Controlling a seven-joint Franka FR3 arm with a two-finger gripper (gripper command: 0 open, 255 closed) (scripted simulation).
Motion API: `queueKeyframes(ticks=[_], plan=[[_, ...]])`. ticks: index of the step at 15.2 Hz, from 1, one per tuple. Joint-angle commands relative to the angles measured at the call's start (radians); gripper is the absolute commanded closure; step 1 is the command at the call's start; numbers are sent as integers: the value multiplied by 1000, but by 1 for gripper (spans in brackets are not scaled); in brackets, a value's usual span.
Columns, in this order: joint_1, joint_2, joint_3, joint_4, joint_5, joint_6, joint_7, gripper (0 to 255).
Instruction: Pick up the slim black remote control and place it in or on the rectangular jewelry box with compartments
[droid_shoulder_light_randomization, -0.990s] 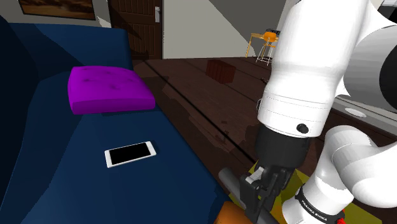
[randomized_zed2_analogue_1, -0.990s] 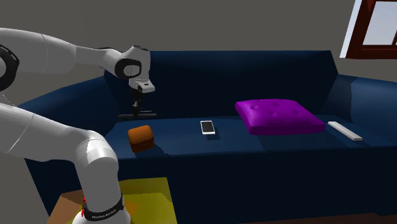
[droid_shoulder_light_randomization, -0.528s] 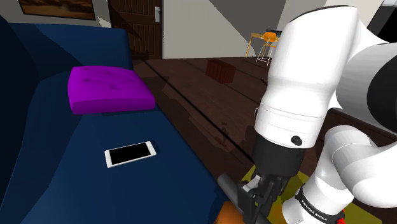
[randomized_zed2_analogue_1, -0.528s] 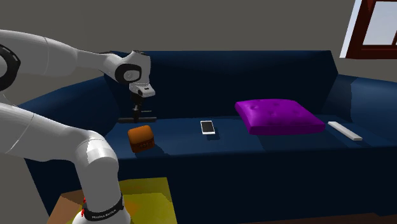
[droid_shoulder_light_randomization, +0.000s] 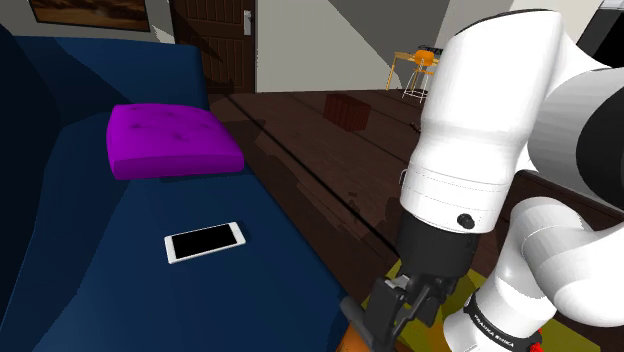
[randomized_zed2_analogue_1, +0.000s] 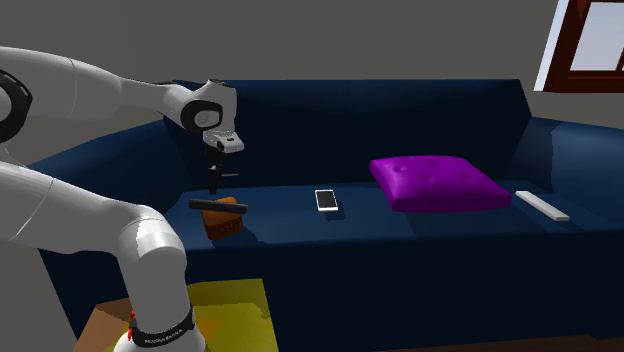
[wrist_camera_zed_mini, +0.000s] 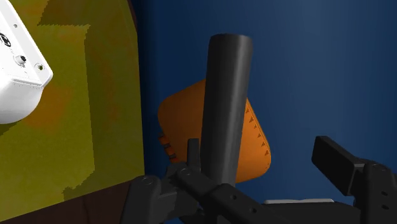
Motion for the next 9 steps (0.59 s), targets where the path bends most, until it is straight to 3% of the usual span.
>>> queueKeyframes(ticks=[1,6,9], plan=[[0,0,0,0,0,0,0,0],[-21,-14,-70,100,-62,-122,11,0],[-21,-14,-70,100,-62,-122,11,0]])
